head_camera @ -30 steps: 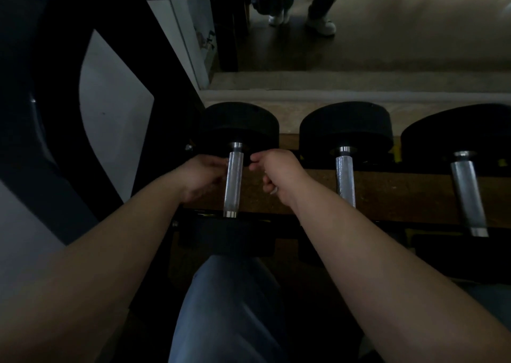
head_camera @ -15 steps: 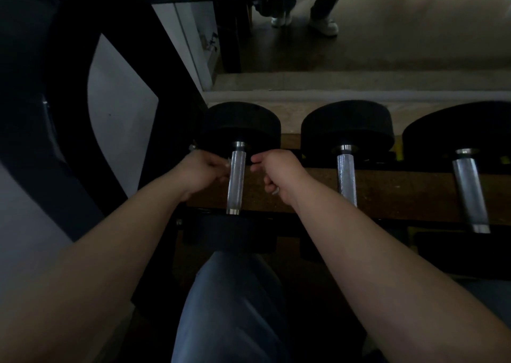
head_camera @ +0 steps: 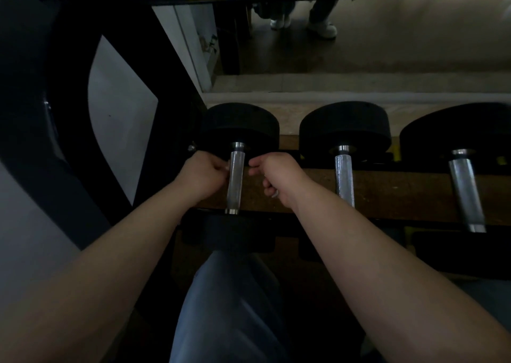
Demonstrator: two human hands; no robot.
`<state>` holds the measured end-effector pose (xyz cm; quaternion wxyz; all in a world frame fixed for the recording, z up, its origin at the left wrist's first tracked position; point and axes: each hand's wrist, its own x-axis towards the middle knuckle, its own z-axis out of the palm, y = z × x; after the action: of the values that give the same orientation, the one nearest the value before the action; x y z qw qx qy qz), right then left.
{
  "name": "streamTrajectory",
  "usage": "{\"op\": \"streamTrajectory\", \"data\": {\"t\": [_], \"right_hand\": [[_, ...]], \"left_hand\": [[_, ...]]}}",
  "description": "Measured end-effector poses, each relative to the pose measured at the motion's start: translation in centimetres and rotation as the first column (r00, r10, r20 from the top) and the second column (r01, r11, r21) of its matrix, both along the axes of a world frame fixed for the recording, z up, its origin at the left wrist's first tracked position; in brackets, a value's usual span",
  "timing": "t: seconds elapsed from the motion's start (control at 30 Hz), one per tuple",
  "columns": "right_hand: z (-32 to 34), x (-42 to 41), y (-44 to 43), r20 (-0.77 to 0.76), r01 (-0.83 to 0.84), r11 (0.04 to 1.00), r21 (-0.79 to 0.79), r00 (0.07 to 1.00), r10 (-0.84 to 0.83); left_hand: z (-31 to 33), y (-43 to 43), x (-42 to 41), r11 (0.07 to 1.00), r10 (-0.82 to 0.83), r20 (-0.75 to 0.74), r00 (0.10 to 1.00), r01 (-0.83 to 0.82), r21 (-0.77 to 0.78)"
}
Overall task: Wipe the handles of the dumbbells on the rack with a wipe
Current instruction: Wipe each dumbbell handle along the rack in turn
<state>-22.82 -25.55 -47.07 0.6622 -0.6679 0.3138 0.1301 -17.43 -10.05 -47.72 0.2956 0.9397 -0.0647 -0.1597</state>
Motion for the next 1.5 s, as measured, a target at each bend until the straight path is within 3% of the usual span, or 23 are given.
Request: {"op": "streamTrajectory", "data": {"t": [0.13, 0.2, 0.33, 0.4, 0.47, 0.6, 0.7, 0.83, 0.93, 1.03, 1.13, 1.23, 1.37, 1.43, 1.5], "right_hand": [[-0.1, -0.2, 0.5, -0.013, -0.056, 0.998, -0.005, 0.998, 0.056], [-0.1, -0.3, 0.5, -0.021, -0.071, 0.997, 0.008, 0.997, 0.071], [-0.2, -0.1, 0.2, -0.025, -0.030, 0.999, 0.031, 0.999, 0.031], [-0.1, 0.0, 0.2, -0.033, -0.022, 0.999, 0.030, 0.999, 0.022], [-0.2, -0.1, 0.3, -0.034, -0.031, 0.999, 0.030, 0.999, 0.032], [-0.2, -0.1, 0.6, -0.024, -0.069, 0.998, 0.017, 0.997, 0.069], [0.0, -0.2, 0.9, -0.020, -0.082, 0.997, -0.007, 0.996, 0.082], [0.5, -0.3, 0.7, -0.019, -0.066, 0.997, -0.031, 0.998, 0.065], [0.6, -0.4, 0.7, -0.008, -0.042, 0.998, -0.044, 0.999, 0.041], [0.5, -0.5, 0.7, 0.001, -0.071, 0.996, -0.055, 0.997, 0.072], [0.5, -0.7, 0.9, 0.004, -0.122, 0.990, -0.068, 0.992, 0.122], [0.7, -0.7, 1.0, 0.029, -0.113, 0.990, -0.084, 0.993, 0.115], [0.6, -0.5, 0.6, 0.049, -0.019, 0.996, -0.091, 0.999, 0.023], [0.1, -0.4, 0.5, 0.083, -0.001, 0.990, -0.138, 0.996, 0.012], [-0.4, -0.6, 0.5, 0.143, -0.015, 0.982, -0.189, 0.989, 0.043]], "left_hand": [[0.2, 1.0, -1.8, 0.988, -0.045, -0.206, 0.978, 0.073, 0.134], [0.1, 1.0, -1.4, 0.997, -0.005, -0.166, 0.986, 0.019, 0.078], [-0.3, 0.6, 0.1, 0.962, 0.158, -0.073, 0.985, -0.170, -0.214], [-0.6, 0.5, 0.3, 0.943, 0.176, -0.028, 0.984, -0.177, -0.281], [-0.5, 1.2, -0.4, 0.963, 0.117, -0.002, 0.993, -0.114, -0.245], [0.5, 2.9, -2.6, 0.989, -0.144, -0.054, 0.988, 0.143, -0.030], [0.5, 2.4, -2.0, 0.979, -0.197, 0.055, 0.979, 0.192, 0.073], [0.3, 0.3, 0.3, 0.994, -0.086, 0.224, 0.971, 0.098, -0.047], [0.0, 0.1, 1.0, 0.985, -0.059, 0.222, 0.973, 0.092, -0.143], [0.0, 2.1, 0.3, 0.942, -0.312, 0.087, 0.946, 0.320, -0.101], [0.4, 3.5, -0.7, 0.842, -0.539, -0.069, 0.839, 0.540, -0.010], [0.4, 2.3, -0.5, 0.832, -0.554, 0.118, 0.824, 0.544, 0.106], [0.0, -0.5, 0.0, 0.923, -0.376, 0.465, 0.801, 0.371, 0.105], [0.0, -0.9, -0.1, 0.938, -0.337, 0.502, 0.796, 0.331, 0.105], [0.4, -0.7, -0.5, 0.918, -0.394, 0.443, 0.805, 0.365, 0.153]]}}
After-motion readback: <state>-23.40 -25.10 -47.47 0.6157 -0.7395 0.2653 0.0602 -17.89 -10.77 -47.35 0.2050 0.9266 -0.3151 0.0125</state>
